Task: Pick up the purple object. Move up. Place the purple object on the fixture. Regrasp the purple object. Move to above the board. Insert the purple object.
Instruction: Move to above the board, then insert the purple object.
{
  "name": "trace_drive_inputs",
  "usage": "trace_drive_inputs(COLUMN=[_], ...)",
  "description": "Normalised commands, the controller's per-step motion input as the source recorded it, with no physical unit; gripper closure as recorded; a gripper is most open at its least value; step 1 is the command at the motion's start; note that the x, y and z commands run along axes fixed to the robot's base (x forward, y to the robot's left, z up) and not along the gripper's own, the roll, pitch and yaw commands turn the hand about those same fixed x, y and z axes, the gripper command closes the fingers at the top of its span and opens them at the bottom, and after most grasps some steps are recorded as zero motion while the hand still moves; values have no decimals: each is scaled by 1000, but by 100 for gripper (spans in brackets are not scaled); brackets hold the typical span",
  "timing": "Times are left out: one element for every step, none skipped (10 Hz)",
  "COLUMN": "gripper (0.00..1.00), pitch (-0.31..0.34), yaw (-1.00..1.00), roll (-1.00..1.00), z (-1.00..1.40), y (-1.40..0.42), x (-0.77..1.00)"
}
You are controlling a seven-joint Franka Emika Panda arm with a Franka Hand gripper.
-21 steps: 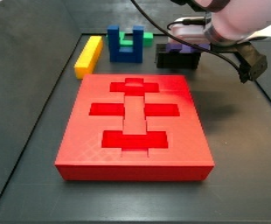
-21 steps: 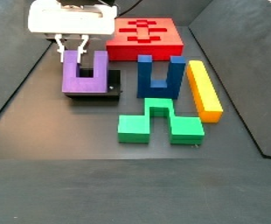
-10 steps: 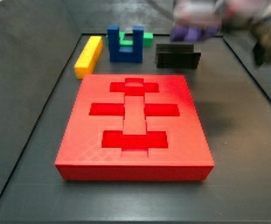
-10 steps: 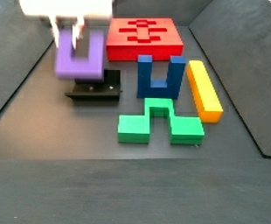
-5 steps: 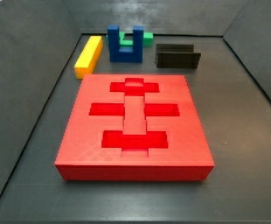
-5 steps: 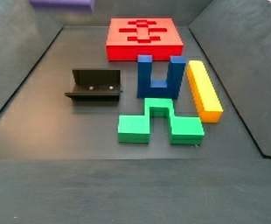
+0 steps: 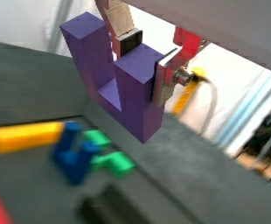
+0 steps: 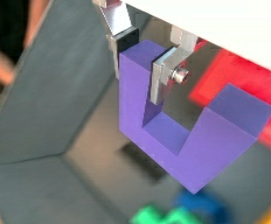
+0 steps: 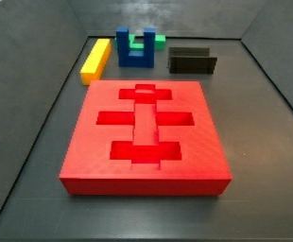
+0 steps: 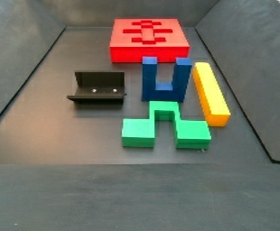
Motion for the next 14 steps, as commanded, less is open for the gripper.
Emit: trace_drive_inputs(gripper=[100, 100, 100, 100, 100, 100, 100, 100, 100, 100, 100, 100, 100, 100], pitch=[90, 91, 80, 68, 70, 57, 31, 3, -30, -42, -39, 0, 0, 3], yaw=[5, 14, 19, 23, 21, 24, 21, 12, 5, 3, 3, 0, 0, 0], roll=[-1000, -1000, -1000, -1000, -1000, -1000, -896, -675, -420, -285, -222, 0, 0, 0], z=[233, 220, 153, 79, 30, 20, 2, 12, -1, 0, 4, -20, -40, -34], y=[-1179, -1163, -754, -404, -144, -62, -7, 5, 19, 14, 16, 0, 0, 0], x=[-1400, -1400, -941, -571, -244, -135, -85, -80, -74, -59, -50, 0, 0, 0])
